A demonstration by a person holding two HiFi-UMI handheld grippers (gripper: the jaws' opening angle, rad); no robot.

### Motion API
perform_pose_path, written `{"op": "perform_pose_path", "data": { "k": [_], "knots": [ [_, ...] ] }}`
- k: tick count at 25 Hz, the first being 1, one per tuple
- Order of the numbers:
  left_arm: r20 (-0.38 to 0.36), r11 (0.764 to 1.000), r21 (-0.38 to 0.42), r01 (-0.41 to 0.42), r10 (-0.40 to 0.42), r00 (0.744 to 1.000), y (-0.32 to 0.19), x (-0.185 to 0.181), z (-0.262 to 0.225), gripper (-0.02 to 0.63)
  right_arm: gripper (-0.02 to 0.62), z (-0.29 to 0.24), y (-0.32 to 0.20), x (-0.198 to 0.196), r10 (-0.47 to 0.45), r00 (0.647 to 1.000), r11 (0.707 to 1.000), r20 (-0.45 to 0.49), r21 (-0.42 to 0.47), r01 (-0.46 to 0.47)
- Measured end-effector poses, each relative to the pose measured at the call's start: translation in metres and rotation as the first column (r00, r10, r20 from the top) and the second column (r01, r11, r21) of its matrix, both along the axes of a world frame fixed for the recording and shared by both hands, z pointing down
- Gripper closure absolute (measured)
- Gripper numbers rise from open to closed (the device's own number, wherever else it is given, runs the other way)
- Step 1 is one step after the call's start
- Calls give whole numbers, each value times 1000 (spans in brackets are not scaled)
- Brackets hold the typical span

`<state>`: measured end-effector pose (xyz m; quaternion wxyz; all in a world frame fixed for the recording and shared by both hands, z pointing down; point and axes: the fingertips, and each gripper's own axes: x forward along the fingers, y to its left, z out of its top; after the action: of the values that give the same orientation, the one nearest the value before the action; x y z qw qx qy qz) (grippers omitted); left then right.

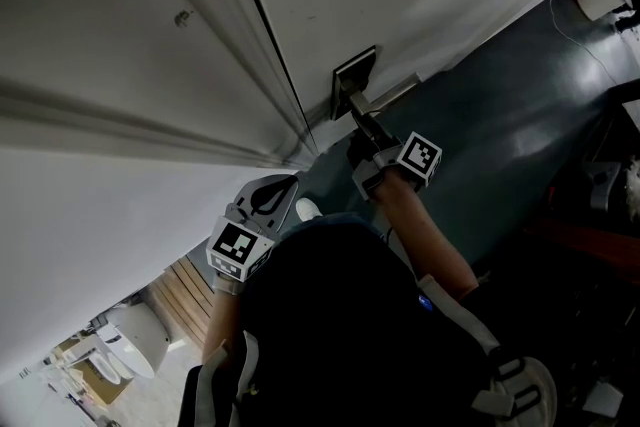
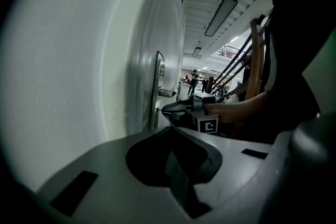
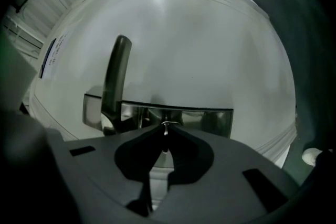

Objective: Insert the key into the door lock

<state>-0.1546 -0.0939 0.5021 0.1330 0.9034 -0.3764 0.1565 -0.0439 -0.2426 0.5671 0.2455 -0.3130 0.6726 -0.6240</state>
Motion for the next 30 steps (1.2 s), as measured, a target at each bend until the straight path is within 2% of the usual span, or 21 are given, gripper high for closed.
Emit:
{"op": "perform_pose_path", "data": {
  "k": [8, 11, 20, 26, 30],
  "knots": [
    [-13, 1000, -8, 4, -4, 1000, 6, 10, 2, 598, 560, -5, -2, -5, -8, 999, 999, -44, 53, 10],
    [-18, 1000, -6, 0, 0, 1000, 7, 17, 1, 598, 540, -8, 2, -3, -18, 998, 998, -61, 56, 21],
    [-30, 1000, 5, -21, 21, 999, 6, 41, -4, 598, 534, -15, 29, 25, -17, 992, 996, -122, 88, 28],
    [-59, 999, 4, -53, 54, 997, 3, 66, -7, 598, 547, -36, 49, 57, 11, 971, 982, -239, 184, 34],
    [-75, 997, 19, -74, 75, 994, 0, 86, -15, 598, 565, -49, 62, 84, 55, 934, 965, -352, 258, 40]
  ]
}}
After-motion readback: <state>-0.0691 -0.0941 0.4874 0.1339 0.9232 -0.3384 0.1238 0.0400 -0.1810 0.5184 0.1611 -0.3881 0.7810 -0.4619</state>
